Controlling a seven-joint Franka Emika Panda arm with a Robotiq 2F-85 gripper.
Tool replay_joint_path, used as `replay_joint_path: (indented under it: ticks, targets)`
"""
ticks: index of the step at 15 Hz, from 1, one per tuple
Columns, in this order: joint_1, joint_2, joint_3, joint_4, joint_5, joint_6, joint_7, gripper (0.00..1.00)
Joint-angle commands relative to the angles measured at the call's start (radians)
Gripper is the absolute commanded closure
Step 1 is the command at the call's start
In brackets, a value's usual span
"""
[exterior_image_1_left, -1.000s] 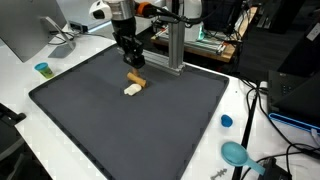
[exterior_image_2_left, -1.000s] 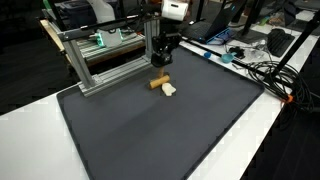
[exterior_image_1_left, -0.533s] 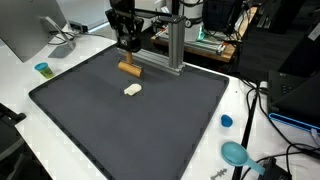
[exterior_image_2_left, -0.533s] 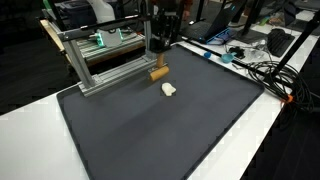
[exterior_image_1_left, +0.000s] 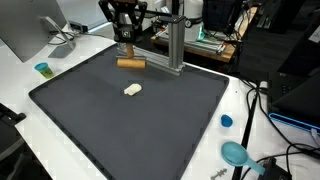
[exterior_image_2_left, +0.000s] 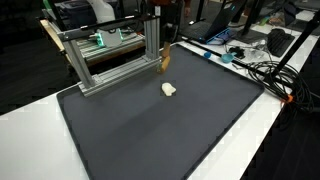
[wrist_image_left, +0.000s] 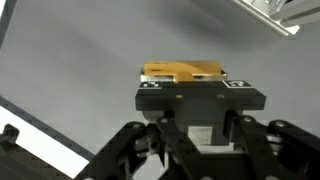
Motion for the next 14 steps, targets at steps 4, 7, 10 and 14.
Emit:
replay_joint_path:
  ticks: [4,7,10,14]
  targets:
    - [-0.019,0.16,0.016,0.211,-0.03,-0.121,-0.349,0.78]
    - [-0.016,0.155,0.012,0.174,-0.017,-0.086,-0.343,0.53]
    - [-0.017,0.176,0.013,0.193,-0.022,-0.088,-0.368,0.78]
    - [-0.014,0.15,0.027,0.076,-0.071,0.02,-0.459,0.78]
